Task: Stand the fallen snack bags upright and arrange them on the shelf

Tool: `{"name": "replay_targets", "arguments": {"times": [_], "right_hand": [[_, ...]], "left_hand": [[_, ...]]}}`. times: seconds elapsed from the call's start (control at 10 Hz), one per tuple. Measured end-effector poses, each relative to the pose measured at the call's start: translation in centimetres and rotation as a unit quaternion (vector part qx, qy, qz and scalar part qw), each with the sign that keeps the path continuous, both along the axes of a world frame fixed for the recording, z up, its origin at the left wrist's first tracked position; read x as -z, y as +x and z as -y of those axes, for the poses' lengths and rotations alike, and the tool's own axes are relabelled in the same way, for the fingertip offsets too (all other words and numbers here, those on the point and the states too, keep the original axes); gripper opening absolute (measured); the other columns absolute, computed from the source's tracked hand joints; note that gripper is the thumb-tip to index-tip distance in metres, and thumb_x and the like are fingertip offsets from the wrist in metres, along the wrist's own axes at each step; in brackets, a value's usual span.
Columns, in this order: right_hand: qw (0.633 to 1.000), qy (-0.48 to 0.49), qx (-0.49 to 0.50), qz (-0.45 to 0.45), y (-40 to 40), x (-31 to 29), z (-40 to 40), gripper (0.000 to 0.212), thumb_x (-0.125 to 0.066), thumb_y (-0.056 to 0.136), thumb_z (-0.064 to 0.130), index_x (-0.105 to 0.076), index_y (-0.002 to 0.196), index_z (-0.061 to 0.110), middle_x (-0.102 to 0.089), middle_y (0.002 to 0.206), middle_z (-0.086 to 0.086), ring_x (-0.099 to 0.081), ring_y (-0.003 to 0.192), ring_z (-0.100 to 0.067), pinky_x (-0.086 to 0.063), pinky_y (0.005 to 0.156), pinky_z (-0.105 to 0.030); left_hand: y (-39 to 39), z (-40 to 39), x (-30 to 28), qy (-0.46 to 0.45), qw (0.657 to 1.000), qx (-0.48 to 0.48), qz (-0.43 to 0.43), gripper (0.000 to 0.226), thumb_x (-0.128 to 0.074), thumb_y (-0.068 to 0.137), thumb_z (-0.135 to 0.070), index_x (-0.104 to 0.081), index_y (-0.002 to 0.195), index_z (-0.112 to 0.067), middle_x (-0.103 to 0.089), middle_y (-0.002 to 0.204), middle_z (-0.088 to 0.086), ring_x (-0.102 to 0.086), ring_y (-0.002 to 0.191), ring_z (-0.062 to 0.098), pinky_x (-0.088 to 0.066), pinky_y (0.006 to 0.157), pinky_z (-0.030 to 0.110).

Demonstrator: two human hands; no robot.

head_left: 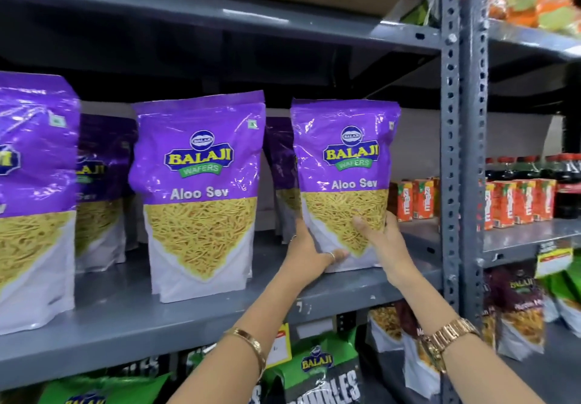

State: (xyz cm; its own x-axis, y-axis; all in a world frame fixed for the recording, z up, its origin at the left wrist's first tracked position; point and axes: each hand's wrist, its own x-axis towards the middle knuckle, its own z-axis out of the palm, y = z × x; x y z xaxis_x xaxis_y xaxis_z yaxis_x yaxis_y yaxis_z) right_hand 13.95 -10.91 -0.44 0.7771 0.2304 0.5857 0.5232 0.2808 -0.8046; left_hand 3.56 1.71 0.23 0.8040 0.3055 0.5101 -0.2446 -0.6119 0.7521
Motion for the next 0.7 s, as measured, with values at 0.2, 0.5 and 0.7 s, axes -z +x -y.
{"name": "replay_targets", "arguments": {"times": [0.2, 0.5, 0.7], "right_hand": [[0.996, -0.038, -0.083, 0.000, 0.8, -0.3, -0.1, 0.046, -0.065, 0.081, 0.021, -0.040, 0.119, 0.023, -0.060, 0.108, 0.012, -0.057, 0.093, 0.007, -0.047, 0.067, -0.004], [0.997, -0.042, -0.064, 0.017, -0.2, -0.5, 0.1, 0.091, -0.068, 0.064, 0.041, -0.023, 0.141, 0.020, -0.049, 0.136, -0.001, -0.047, 0.122, -0.014, -0.032, 0.110, -0.040], [0.992, -0.071, 0.079, 0.066, -2.1, -0.1, 0.0, 0.107, -0.060, 0.065, 0.060, 0.000, 0.146, 0.023, -0.025, 0.153, 0.001, -0.029, 0.136, -0.013, -0.024, 0.113, -0.038]], "left_hand": [[0.5, -0.3, 0.2, -0.009, 0.998, -0.048, -0.049, 0.084, -0.078, 0.067, -0.039, -0.031, 0.129, -0.009, -0.042, 0.137, 0.009, -0.040, 0.126, 0.024, -0.037, 0.101, 0.035], [0.3, -0.2, 0.3, 0.010, 0.996, -0.048, -0.078, 0.080, -0.073, 0.073, -0.042, -0.026, 0.129, -0.011, -0.038, 0.136, 0.012, -0.040, 0.122, 0.026, -0.034, 0.086, 0.027], [-1.3, 0.0, 0.1, 0.011, 0.992, -0.088, 0.084, 0.058, -0.065, 0.083, -0.029, -0.036, 0.130, -0.009, -0.052, 0.127, 0.011, -0.044, 0.121, 0.026, -0.033, 0.087, 0.025]]}}
